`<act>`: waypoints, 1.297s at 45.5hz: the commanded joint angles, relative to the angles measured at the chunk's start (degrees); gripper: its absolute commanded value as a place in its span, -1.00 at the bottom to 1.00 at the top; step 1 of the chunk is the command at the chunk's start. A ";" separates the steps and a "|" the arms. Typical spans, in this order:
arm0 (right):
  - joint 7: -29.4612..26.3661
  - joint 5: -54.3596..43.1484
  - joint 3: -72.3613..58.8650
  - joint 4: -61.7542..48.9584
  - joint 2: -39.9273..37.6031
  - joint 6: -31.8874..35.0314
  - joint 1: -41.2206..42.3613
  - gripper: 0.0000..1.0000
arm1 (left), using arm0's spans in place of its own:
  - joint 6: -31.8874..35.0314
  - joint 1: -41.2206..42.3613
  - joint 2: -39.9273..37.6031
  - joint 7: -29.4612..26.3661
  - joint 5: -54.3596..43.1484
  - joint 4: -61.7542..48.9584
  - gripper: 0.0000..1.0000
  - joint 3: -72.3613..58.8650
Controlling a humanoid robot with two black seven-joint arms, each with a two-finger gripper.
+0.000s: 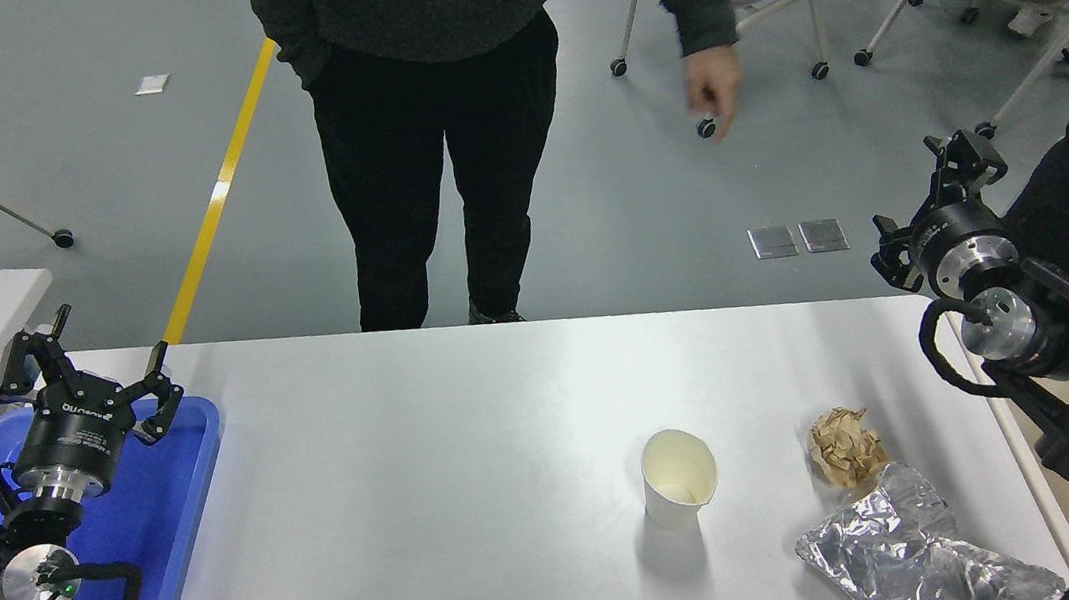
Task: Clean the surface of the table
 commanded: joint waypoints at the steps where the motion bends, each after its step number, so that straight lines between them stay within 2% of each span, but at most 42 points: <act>1: 0.00 0.00 -0.04 -0.02 -0.07 -0.03 0.06 1.00 | 0.00 0.00 -0.01 -0.04 0.09 0.02 1.00 0.01; 51: 0.09 -0.88 -0.39 -0.11 -0.16 0.41 -0.03 1.00 | 0.00 0.00 0.08 -0.04 0.00 0.02 1.00 -0.08; 59: 0.09 -1.14 -5.83 0.15 -1.65 1.03 0.06 1.00 | 0.00 0.00 0.08 -0.04 0.00 0.02 1.00 -0.08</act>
